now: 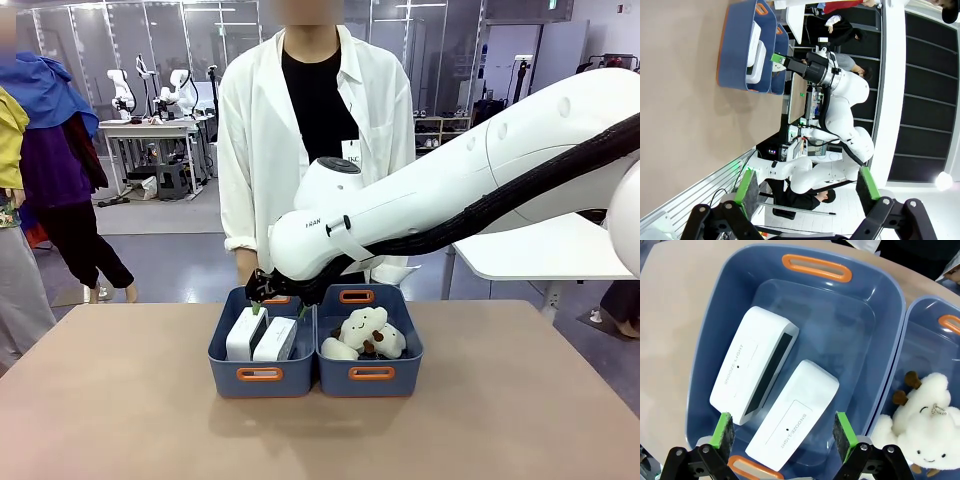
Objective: Sort the digital clocks into the basket.
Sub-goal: Pick up the Digital clock from the table and place it into the empty Plastic storage basket.
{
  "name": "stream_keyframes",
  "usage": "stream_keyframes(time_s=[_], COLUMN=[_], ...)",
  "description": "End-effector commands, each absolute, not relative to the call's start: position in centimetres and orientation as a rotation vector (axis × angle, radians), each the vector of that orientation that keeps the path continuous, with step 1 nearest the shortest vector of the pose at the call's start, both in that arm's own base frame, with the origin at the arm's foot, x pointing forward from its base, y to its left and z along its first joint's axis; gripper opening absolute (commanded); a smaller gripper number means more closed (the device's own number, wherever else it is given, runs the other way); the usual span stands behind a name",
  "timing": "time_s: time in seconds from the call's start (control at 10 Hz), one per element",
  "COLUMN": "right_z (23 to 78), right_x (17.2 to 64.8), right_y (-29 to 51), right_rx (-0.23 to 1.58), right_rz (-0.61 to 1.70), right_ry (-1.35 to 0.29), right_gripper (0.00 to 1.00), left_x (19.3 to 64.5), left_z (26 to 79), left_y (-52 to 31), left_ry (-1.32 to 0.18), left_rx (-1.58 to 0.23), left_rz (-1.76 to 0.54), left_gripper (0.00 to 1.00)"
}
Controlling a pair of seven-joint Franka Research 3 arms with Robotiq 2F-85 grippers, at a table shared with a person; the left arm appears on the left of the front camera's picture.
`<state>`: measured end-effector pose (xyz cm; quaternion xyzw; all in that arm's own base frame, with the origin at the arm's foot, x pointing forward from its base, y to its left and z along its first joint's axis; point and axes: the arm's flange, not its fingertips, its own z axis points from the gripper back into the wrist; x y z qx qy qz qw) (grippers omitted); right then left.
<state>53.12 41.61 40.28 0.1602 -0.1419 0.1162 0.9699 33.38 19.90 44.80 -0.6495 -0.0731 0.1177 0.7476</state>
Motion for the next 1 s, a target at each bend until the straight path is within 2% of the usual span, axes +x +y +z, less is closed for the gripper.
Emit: stream_keyframes(time_s=[0.0,0.7,0.9], right_z=[40.3,40.4,45.8], right_x=[53.1,53.2,50.3], right_y=[41.7,41.6,36.0], right_rx=[0.325,0.325,0.471], right_rz=[0.235,0.235,0.185], right_ry=[-0.286,-0.288,-0.148], right_gripper=[1.00,1.00,1.00], left_x=[32.9,32.9,32.9], left_z=[44.9,44.9,44.9], left_y=[20.0,20.0,20.0], left_ry=[-0.157,-0.157,-0.157], left_rx=[-1.412,-1.412,-1.412], left_rz=[0.243,0.243,0.243], left_gripper=[1.00,1.00,1.00])
